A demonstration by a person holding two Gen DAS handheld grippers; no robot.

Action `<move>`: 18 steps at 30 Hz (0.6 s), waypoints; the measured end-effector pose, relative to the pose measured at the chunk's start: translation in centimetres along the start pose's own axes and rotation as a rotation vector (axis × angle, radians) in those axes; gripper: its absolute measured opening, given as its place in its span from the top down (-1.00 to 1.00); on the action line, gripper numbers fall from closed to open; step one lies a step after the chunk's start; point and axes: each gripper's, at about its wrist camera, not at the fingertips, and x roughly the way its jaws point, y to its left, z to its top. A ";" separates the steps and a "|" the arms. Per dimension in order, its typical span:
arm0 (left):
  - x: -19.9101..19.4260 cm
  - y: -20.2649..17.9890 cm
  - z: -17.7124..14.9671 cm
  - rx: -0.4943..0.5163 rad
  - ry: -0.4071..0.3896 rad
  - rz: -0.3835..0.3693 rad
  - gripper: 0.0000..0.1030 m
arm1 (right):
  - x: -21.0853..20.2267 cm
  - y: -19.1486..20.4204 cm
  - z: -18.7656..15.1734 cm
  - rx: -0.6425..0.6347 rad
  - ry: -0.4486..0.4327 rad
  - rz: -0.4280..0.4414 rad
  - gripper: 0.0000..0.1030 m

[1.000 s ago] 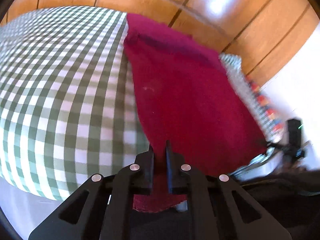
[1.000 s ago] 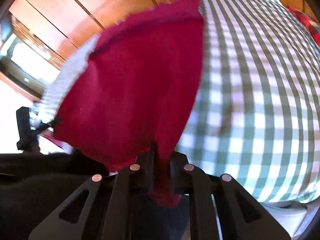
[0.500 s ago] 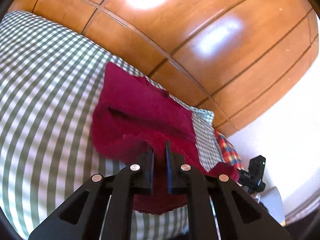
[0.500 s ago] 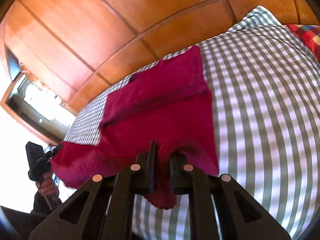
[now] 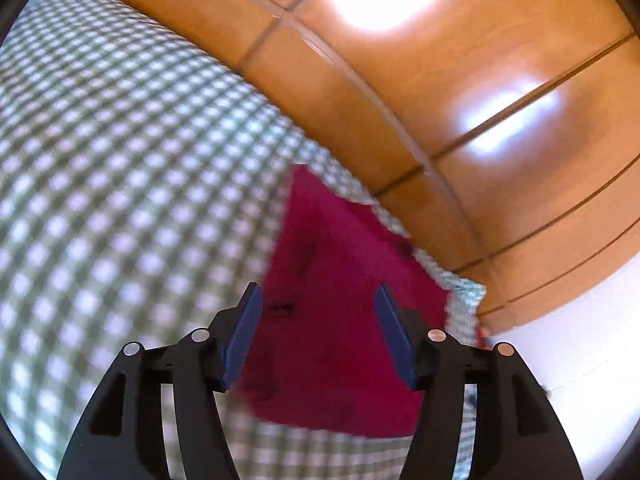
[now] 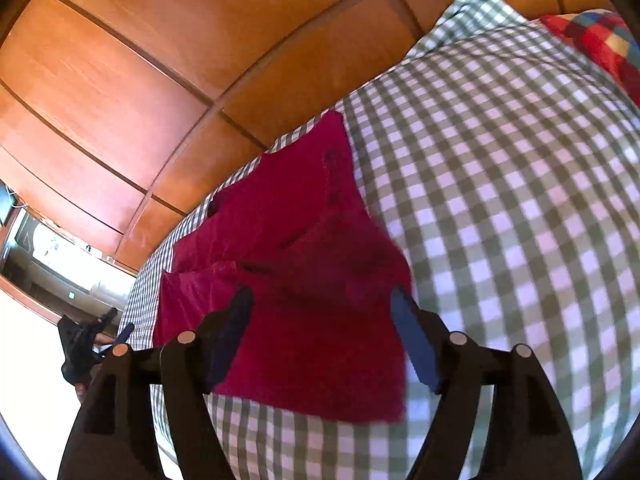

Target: Fold small clothes

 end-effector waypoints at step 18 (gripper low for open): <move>4.5 -1.2 -8.9 0.476 0.148 0.048 0.80 | 3.6 1.2 -5.8 -0.151 0.085 -0.182 0.58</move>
